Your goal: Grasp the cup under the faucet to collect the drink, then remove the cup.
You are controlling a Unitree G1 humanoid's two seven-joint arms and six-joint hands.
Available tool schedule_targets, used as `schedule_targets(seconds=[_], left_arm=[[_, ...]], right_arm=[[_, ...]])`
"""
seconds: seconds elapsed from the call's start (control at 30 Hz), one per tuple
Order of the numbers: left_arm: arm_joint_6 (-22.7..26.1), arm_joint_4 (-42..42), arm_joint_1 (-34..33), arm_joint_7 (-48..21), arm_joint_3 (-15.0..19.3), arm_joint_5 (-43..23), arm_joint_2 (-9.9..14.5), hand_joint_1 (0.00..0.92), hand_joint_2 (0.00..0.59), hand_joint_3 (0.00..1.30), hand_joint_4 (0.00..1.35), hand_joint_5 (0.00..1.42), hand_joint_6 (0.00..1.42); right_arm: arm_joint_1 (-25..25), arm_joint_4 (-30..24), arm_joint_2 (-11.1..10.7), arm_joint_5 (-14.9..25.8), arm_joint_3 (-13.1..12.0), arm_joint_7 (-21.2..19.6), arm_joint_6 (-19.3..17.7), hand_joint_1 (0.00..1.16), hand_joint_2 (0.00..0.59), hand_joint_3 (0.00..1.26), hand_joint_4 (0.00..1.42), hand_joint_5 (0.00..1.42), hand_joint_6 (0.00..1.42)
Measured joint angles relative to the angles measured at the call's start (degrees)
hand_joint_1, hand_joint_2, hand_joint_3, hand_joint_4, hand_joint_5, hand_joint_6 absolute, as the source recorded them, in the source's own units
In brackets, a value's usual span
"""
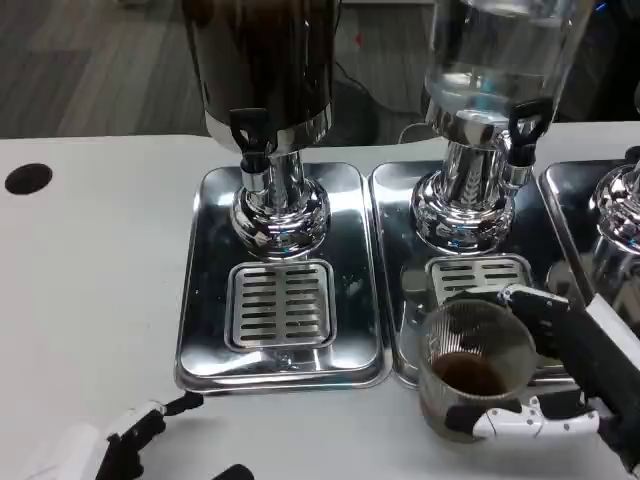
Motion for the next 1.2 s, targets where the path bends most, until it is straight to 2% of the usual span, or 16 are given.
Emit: schedule_targets(seconds=[0.23, 0.63, 0.87, 0.97, 1.1, 1.2], left_arm=[[0.1, -0.1, 0.0, 0.0, 0.2, -0.2, 0.2, 0.0, 0.072, 0.29, 0.25, 0.29, 0.57], [0.2, -1.2, 0.7, -0.5, 1.1, -0.3, 0.2, 0.0, 0.072, 0.29, 0.25, 0.29, 0.58], [0.4, -2.3, 1.7, -1.1, 1.8, -0.3, 0.2, 0.0, 0.072, 0.29, 0.25, 0.29, 0.58], [0.5, -2.6, 1.8, -1.2, 1.8, -0.3, 0.2, 0.0, 0.072, 0.29, 0.25, 0.29, 0.58], [0.7, -2.8, 1.9, -1.4, 1.8, -0.3, 0.2, 0.0, 0.072, 0.29, 0.25, 0.29, 0.58], [1.0, -3.0, 1.9, -1.5, 1.8, -0.1, 0.2, 0.0, 0.072, 0.3, 0.25, 0.29, 0.58]], right_arm=[[1.1, 3.3, 0.0, 0.0, -0.1, 0.1, -3.3, 0.91, 0.122, 0.54, 0.51, 0.55, 0.52], [1.3, 10.3, 0.6, -0.5, -0.1, -0.4, -11.0, 0.91, 0.122, 0.55, 0.51, 0.55, 0.52], [1.3, 14.5, 0.9, -1.1, -0.1, -1.5, -15.3, 0.91, 0.122, 0.53, 0.47, 0.51, 0.47], [1.2, 15.6, 1.0, -2.2, -0.1, -2.5, -17.2, 0.9, 0.114, 0.47, 0.4, 0.45, 0.41], [1.0, 17.1, 0.9, -2.5, -0.1, -3.1, -19.0, 0.86, 0.092, 0.26, 0.26, 0.36, 0.3], [1.0, 17.8, 0.4, -2.9, 0.1, -3.1, -19.9, 0.83, 0.094, 0.18, 0.22, 0.34, 0.25]])
